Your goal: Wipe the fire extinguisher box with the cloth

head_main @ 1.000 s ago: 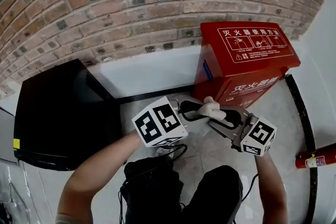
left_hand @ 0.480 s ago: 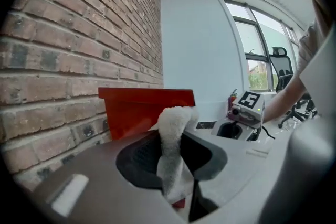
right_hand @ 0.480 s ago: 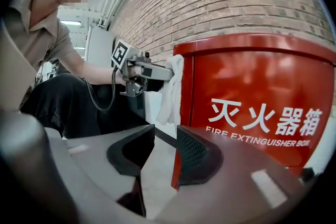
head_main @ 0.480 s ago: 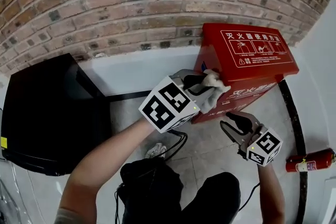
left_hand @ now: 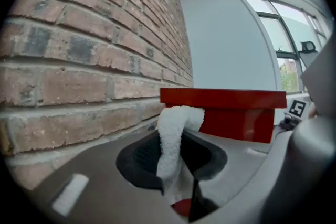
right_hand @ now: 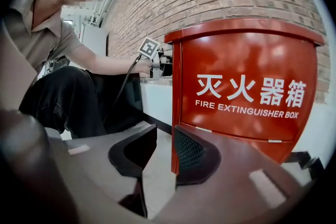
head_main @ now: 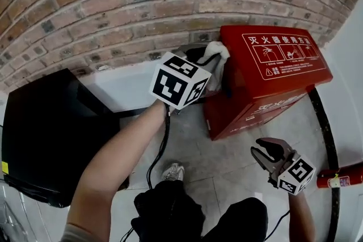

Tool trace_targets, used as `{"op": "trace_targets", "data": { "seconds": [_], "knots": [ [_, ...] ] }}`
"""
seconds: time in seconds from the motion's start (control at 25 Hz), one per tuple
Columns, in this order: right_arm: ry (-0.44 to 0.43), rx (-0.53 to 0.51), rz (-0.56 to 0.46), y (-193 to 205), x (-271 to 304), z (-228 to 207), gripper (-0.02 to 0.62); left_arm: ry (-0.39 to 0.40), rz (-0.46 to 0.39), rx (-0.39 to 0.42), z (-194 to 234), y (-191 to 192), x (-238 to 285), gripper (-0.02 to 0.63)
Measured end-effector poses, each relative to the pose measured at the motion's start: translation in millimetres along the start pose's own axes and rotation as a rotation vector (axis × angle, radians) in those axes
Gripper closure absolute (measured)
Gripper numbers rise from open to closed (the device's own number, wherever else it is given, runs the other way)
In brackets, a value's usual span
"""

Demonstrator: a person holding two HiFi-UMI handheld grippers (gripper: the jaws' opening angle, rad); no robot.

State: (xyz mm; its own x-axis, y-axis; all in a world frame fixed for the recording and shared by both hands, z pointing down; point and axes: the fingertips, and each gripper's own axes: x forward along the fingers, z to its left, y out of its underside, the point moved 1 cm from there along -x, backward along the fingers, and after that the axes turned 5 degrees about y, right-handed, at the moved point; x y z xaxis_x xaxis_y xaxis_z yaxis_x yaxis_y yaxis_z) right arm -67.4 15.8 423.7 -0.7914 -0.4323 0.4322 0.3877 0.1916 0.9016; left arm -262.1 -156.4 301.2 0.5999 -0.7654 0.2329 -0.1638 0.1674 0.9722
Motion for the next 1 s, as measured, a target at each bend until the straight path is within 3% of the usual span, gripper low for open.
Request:
{"op": "trace_targets", "data": {
  "seconds": [0.12, 0.32, 0.52, 0.72, 1.0],
  "knots": [
    [0.007, 0.022, 0.004, 7, 2, 1, 0.471, -0.068, -0.026, -0.057, 26, -1, 11, 0.509],
    [0.011, 0.033, 0.002, 16, 0, 4, 0.474, -0.192, -0.019, -0.017, 42, 14, 11, 0.509],
    [0.015, 0.073, 0.010, 33, -8, 7, 0.483, -0.232, 0.014, -0.006, 26, 60, -1, 0.509],
    [0.011, 0.082, 0.023, 42, -11, 15, 0.486, -0.216, 0.006, -0.045, 16, 83, 19, 0.509],
    [0.034, 0.101, -0.008, 41, -7, 7, 0.499, -0.027, -0.055, -0.099, -24, 104, 19, 0.515]
  ]
}}
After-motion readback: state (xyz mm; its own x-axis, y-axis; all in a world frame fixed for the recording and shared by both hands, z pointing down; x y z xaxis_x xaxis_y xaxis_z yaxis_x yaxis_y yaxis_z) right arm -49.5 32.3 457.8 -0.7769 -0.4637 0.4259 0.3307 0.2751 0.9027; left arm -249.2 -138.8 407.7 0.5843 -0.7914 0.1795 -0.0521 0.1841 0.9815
